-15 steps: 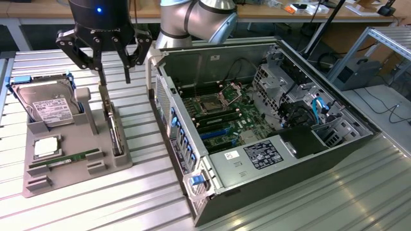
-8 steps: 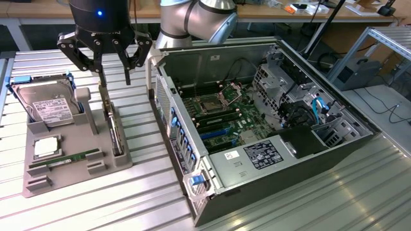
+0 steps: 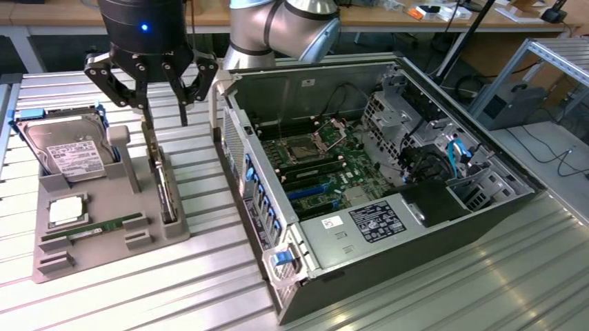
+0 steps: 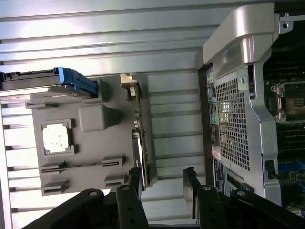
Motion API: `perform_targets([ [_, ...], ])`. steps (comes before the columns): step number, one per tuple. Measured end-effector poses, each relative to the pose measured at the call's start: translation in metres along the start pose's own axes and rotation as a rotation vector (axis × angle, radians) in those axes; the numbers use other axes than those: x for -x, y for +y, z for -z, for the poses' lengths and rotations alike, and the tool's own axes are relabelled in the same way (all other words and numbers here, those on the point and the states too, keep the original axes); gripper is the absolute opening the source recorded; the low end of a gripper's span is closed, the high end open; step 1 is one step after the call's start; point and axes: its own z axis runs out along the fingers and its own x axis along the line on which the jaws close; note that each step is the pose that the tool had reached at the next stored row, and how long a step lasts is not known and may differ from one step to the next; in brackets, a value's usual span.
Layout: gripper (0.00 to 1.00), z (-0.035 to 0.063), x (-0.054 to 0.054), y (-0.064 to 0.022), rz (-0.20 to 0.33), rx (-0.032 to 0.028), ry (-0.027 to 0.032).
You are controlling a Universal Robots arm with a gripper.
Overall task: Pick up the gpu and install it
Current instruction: 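Pick up the gpu and move the gpu toward the slot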
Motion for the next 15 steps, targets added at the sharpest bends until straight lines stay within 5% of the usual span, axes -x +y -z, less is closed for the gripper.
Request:
perform_targets([
  [15, 0.48, -0.0145, 0.000, -0.0007, 0.000, 0.0000, 0.0000],
])
